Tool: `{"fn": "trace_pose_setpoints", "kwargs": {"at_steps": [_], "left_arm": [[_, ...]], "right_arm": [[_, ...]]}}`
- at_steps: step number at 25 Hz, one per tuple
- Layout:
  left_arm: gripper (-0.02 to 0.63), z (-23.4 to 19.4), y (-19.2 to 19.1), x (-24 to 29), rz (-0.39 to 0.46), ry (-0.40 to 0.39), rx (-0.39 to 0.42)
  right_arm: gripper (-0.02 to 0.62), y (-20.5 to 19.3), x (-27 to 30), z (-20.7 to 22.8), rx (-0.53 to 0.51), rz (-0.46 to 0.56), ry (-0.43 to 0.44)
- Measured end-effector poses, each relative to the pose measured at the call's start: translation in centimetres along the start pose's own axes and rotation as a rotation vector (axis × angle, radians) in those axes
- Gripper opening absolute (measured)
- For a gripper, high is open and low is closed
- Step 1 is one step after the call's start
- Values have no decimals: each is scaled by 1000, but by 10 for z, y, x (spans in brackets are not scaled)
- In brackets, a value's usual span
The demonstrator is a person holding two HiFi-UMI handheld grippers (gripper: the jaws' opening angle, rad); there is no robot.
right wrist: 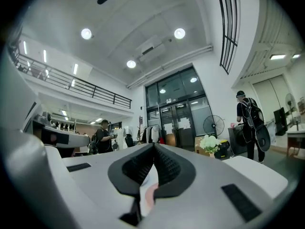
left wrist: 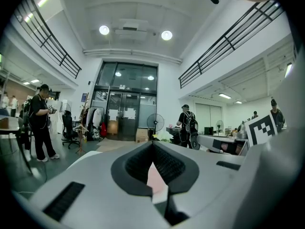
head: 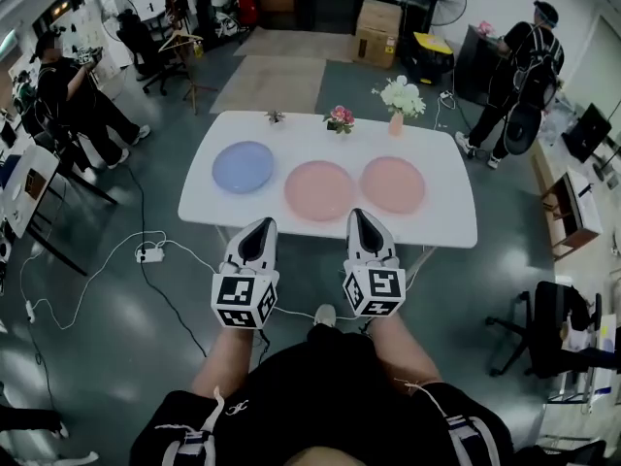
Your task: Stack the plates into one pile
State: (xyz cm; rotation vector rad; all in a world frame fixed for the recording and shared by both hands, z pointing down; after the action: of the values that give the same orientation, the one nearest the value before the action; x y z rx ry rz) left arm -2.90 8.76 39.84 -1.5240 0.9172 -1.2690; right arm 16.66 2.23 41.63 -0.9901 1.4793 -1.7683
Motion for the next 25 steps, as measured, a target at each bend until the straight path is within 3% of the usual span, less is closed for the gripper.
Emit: {"fn": "trace_pose_setpoints", "kwargs": {"at_steps": [12,21,23,25], "left_arm": [[12,-48,57,173,-16,-1,1],[14,-66,63,215,-42,-11,-15],[12,-71,66,219,-39,-18,-14],[12,-77,69,225,-38,-31,-8]], "right_arm": [[17,37,162,91,18,-16,-13],[18,41,205,109,54,-42,-32],[101,40,211,108,75,-48,-13],[107,40,220,108,89,-63,-14]]}}
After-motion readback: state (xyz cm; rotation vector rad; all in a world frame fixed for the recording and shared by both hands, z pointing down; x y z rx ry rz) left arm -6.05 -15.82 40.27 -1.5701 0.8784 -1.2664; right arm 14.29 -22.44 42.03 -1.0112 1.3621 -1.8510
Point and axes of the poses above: the fingertips, and each gripper's own axes: x forward along the fingers, z to its right, y out of its top, the point moved 6 cm from there along -x, backward along the fingers, and after that the axes turned 13 degrees about -z, right-handed, at the moved point
